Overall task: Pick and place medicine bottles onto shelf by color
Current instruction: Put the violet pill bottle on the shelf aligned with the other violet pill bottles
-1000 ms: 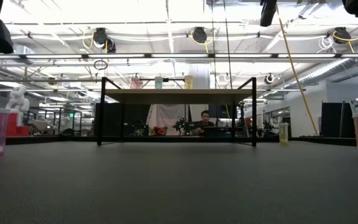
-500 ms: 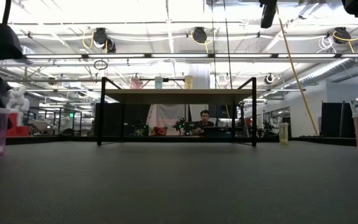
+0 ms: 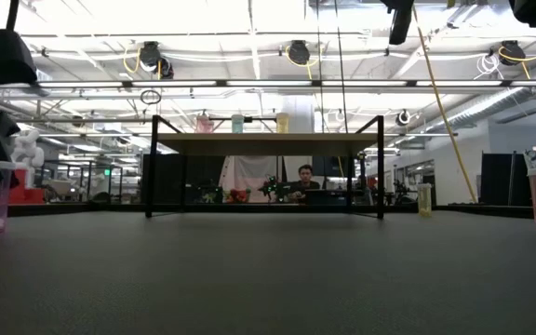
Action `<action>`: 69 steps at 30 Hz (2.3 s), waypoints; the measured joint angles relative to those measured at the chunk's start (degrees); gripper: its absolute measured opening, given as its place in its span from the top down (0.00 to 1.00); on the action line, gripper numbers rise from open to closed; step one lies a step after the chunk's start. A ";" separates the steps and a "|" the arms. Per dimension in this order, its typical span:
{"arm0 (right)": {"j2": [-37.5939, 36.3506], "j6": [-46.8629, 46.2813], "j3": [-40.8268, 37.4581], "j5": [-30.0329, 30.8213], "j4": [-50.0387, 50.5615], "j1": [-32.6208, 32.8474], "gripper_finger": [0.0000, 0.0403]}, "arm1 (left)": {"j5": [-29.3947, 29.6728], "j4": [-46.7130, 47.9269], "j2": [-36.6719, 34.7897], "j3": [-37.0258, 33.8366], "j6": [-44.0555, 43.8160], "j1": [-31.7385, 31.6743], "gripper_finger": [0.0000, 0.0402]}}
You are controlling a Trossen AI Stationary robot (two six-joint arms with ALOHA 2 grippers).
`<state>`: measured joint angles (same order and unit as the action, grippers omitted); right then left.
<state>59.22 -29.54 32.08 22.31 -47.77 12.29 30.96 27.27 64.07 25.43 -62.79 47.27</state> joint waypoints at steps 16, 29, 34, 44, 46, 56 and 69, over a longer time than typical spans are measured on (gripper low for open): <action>0.02 0.22 0.00 -0.07 0.66 0.00 0.68 | -1.73 2.96 0.00 2.45 -0.69 -0.84 0.68; 0.02 -1.29 0.00 -0.09 1.18 0.00 0.68 | -2.03 16.98 -0.02 21.77 18.22 -20.85 0.68; 0.02 -1.31 0.00 -0.07 1.17 0.00 0.68 | -2.49 19.49 -0.04 31.37 31.15 -31.72 0.67; 0.02 -2.48 0.00 0.49 1.16 0.02 0.68 | -11.60 17.88 1.75 42.94 51.39 -56.36 0.67; 0.02 -2.99 0.02 1.61 1.19 0.02 0.68 | -15.18 15.61 3.40 43.48 53.91 -60.91 0.67; 0.02 -5.49 0.02 1.77 0.83 0.07 0.68 | -22.60 9.41 13.55 43.48 58.64 -75.62 0.67; 0.02 -5.86 0.02 1.75 0.84 0.07 0.68 | -23.92 7.18 15.82 43.48 57.45 -79.59 0.67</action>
<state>59.24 -35.40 32.10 24.05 -46.93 12.36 7.04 34.46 79.90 68.90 -5.35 -32.33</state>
